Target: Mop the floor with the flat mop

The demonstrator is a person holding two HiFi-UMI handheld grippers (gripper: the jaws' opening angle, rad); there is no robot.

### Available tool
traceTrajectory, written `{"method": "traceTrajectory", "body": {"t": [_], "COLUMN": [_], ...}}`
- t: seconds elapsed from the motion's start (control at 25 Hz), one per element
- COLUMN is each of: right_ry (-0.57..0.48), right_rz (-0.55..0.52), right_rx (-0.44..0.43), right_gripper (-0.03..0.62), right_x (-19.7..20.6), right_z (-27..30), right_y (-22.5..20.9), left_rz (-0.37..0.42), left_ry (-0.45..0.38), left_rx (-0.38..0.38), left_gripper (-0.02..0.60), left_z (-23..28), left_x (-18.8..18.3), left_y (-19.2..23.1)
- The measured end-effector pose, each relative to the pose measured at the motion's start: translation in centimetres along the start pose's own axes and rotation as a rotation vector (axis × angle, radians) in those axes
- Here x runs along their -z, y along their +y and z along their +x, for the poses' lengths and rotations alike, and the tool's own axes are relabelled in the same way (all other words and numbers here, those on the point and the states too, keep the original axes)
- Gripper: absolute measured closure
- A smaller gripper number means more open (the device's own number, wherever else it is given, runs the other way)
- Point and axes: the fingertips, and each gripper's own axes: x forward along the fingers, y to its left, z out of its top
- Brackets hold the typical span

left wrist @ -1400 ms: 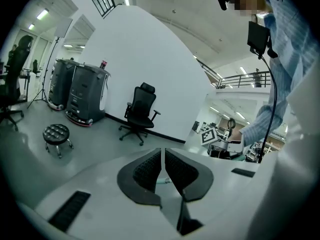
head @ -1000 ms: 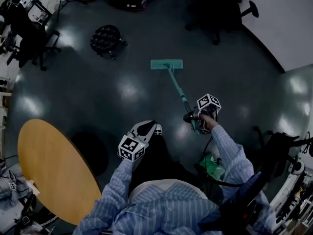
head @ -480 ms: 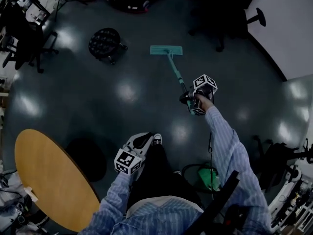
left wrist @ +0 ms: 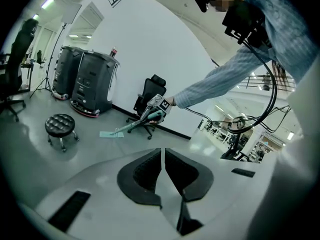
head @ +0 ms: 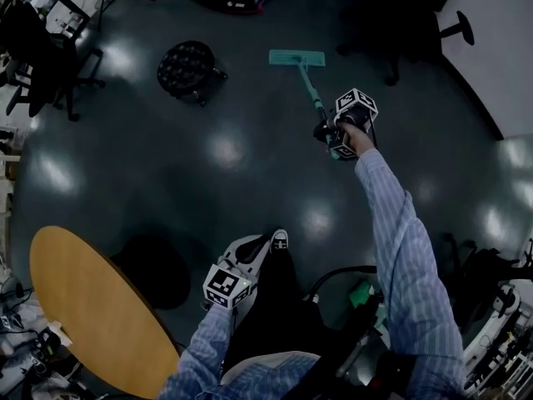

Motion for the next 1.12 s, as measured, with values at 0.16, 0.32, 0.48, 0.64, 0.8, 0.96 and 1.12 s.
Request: {"method": "traceTrajectory", "body": {"t": [0.16, 0.32, 0.48, 0.64, 0.8, 0.96, 1.12], "right_ry": [-0.013, -0.024, -0.026, -0.021, -0.007, 0.011, 0.030], "right_rz": [0.012, 0.027, 0.021, 0.023, 0.019, 0.017, 0.019], "right_rx": [-0.023, -0.044, -0.023, -0.023, -0.013, -0.004, 0.003], "right_gripper": [0.539, 0.539, 0.539, 0.539, 0.539, 0.539, 0.539], "right_x": [-3.3, -5.0, -2.9, -0.8, 2.2, 6.4, 12.0], "right_z": [0.8, 1.1, 0.9, 0.4, 0.3, -0.4, -0.9], "right_y": [1.6, 2.5, 2.7, 1.3, -0.5, -3.5, -6.7], "left_rz": [-0.023, -0.042, -0.059, -0.085, -0.081, -0.057, -0.047], "left_ry": [0.008, 0.016, 0.000, -0.044, -0.068, -0.068, -0.070], "left_rx": [-0.020, -0.053, -0.067, -0.082, -0.086, -0.064, -0.059], "left_gripper": [0.555, 0.555, 0.555, 0.555, 0.555, 0.555, 0.555], "left_z": [0.7, 0.5, -1.6, -2.1, -2.4, -2.8, -4.3], "left_x": [1.0, 1.6, 1.0, 0.1, -0.4, -0.2, 0.6], "left_y": [1.4, 2.5, 2.9, 3.1, 2.5, 0.4, -2.0]}}
